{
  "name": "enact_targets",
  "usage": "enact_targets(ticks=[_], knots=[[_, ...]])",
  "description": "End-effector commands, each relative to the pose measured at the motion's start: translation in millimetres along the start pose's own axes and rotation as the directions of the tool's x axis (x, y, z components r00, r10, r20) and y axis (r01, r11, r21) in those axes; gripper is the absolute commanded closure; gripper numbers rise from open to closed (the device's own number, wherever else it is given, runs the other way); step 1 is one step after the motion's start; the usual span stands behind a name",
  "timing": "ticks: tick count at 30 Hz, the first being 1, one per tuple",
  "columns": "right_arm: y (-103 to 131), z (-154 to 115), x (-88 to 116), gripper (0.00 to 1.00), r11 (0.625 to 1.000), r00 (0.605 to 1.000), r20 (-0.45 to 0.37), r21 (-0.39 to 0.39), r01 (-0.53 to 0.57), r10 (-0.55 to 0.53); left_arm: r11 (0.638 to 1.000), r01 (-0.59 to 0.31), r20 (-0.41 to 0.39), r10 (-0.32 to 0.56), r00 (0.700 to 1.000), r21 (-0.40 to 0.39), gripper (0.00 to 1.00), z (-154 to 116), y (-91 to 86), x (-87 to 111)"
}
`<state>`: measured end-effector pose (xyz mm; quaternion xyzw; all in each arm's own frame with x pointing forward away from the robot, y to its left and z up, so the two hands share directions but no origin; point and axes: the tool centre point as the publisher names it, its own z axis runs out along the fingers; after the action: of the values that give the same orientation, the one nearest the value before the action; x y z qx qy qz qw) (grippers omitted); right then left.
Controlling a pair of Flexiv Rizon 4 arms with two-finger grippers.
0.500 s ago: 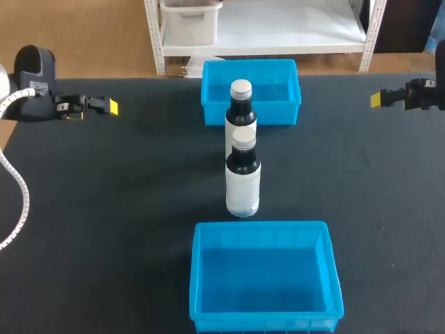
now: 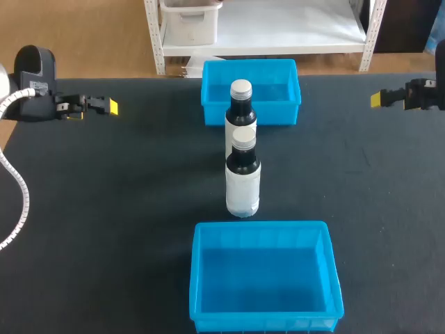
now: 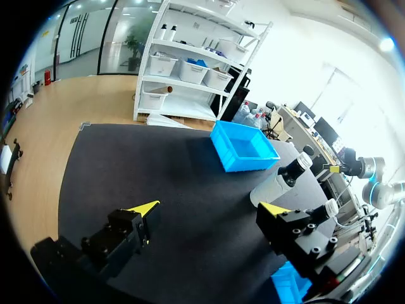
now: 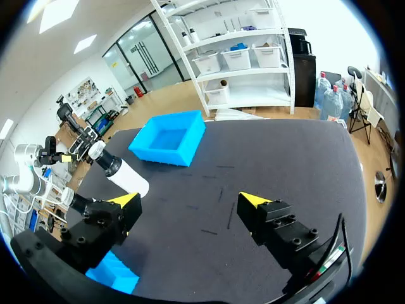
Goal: Pick up the bottle, and place it in the far bin if it is heavy, or in the near bin if it is light.
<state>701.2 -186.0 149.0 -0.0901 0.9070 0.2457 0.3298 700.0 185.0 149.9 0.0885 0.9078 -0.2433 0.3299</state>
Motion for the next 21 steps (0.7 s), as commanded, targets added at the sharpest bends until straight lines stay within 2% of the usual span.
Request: enact_targets(ticks=[1, 3, 6, 7, 8, 9, 21], knots=[[0.5, 0.1, 0.0, 0.0, 0.999, 1.0, 0.0, -0.032, 0.03, -0.03, 1.0, 0.0, 0.0, 0.0, 1.0, 0.0, 0.0, 0.0, 0.0, 0.0], [-0.3, 0.7, -1.8, 0.0, 0.987, 0.992, -0.008, -0.11, 0.121, -0.122, 1.0, 0.0, 0.0, 0.0, 1.0, 0.0, 0.0, 0.0, 0.0, 0.0], [-0.5, -1.1, -3.9, 0.0, 0.923, 0.956, -0.014, -0.268, 0.277, -0.292, 1.0, 0.0, 0.0, 0.0, 1.0, 0.0, 0.0, 0.0, 0.0, 0.0], [0.0, -2.8, -3.8, 0.0, 0.872, 0.929, -0.022, -0.355, 0.338, -0.369, 1.0, 0.0, 0.0, 0.0, 1.0, 0.0, 0.0, 0.0, 0.0, 0.0], [2.0, -6.4, -2.2, 0.0, 0.804, 0.889, -0.015, -0.435, 0.406, -0.457, 1.0, 0.0, 0.0, 0.0, 1.0, 0.0, 0.0, 0.0, 0.0, 0.0], [2.5, -9.3, -1.6, 0.0, 0.758, 0.855, -0.029, -0.477, 0.444, -0.519, 1.0, 0.0, 0.0, 0.0, 1.0, 0.0, 0.0, 0.0, 0.0, 0.0], [2.5, -9.3, -1.6, 0.0, 0.758, 0.855, -0.029, -0.477, 0.444, -0.519, 1.0, 0.0, 0.0, 0.0, 1.0, 0.0, 0.0, 0.0, 0.0, 0.0]])
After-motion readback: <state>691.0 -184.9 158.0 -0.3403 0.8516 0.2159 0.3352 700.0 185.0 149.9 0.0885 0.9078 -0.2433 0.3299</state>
